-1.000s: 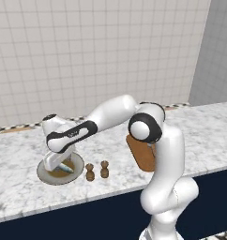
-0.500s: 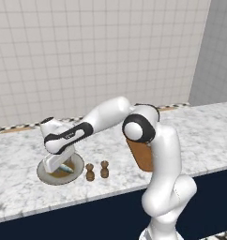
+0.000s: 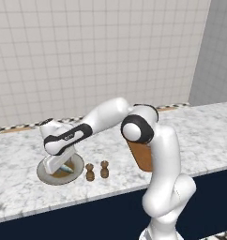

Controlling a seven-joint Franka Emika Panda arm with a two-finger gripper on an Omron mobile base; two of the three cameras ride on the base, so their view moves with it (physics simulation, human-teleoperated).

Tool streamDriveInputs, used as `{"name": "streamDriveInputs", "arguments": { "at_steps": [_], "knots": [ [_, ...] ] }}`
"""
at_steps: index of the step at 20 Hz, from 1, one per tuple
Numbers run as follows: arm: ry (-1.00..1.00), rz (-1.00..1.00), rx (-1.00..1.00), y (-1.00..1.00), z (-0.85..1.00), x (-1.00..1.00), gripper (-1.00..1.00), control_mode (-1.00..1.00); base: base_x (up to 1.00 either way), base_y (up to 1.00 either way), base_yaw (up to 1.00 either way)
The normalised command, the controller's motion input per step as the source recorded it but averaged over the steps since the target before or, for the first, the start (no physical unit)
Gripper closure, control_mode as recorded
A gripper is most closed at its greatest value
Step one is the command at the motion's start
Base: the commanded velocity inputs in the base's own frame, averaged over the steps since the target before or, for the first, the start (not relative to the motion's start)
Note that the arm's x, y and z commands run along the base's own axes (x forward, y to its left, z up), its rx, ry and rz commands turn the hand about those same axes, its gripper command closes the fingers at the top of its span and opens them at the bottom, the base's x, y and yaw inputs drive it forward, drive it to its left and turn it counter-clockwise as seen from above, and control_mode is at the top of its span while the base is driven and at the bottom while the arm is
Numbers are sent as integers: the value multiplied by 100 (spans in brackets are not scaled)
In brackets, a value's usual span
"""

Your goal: Pick up the knife from the drawer and place it on the cutting board. Then place the meat from the plate to the cutting board.

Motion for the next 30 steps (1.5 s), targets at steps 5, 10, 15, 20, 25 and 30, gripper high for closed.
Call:
{"name": "streamDriveInputs", "arguments": {
  "at_steps": [5,10,15,20,25,30],
  "knots": [
    [0,3,0,-3,-14,0,100,-100,0,0,0],
    [0,0,0,-7,-9,-5,100,-100,0,0,0],
    [-22,-8,15,-23,79,-26,100,-100,0,0,0],
    [-10,-17,15,-89,100,-24,100,-100,0,0,0],
    [-4,-40,9,-100,91,-3,100,-100,0,0,0],
    [-4,-35,1,-100,48,0,100,-100,0,0,0]
  ]
}}
